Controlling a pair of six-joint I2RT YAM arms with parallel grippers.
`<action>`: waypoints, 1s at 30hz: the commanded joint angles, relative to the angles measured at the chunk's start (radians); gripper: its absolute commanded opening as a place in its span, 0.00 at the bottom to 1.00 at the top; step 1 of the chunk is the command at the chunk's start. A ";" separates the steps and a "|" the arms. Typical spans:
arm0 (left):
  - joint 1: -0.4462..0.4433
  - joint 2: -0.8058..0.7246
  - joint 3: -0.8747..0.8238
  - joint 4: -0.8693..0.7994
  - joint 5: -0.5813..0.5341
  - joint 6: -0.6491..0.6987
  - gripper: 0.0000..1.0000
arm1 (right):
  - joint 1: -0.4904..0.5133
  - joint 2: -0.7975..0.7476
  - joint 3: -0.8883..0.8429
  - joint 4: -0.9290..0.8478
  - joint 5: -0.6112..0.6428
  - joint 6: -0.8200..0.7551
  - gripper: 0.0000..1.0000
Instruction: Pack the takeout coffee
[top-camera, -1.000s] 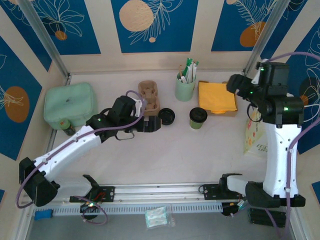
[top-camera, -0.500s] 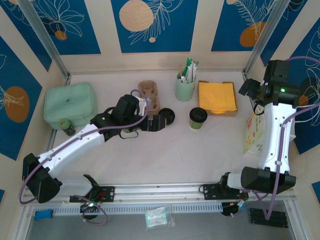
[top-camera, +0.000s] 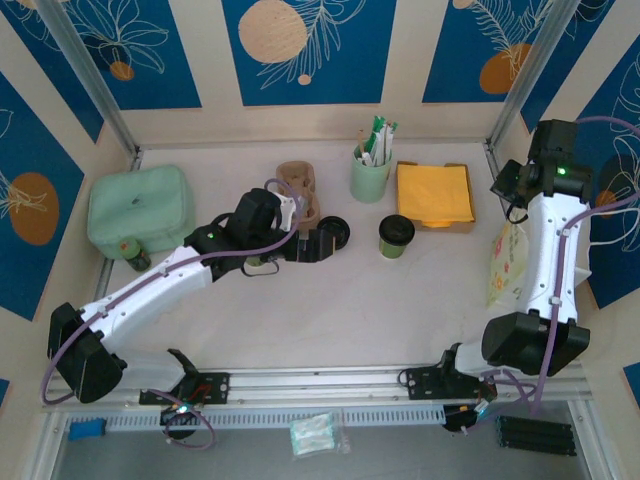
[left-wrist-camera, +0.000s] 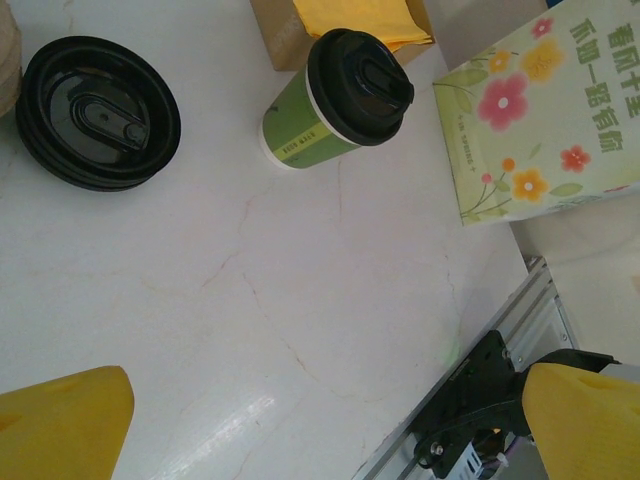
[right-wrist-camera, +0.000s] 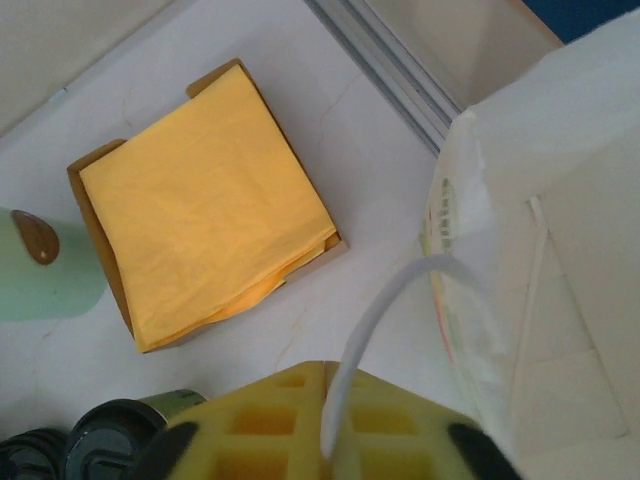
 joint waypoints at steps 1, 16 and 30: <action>-0.007 0.006 0.039 0.010 0.012 -0.002 0.99 | -0.006 -0.061 -0.002 0.032 -0.047 0.012 0.00; -0.006 0.002 0.063 -0.057 -0.051 0.021 0.99 | -0.004 -0.182 0.171 0.026 -0.120 0.053 0.00; 0.040 -0.053 0.076 -0.126 -0.162 0.031 0.99 | 0.238 -0.152 0.485 -0.036 -0.204 0.086 0.00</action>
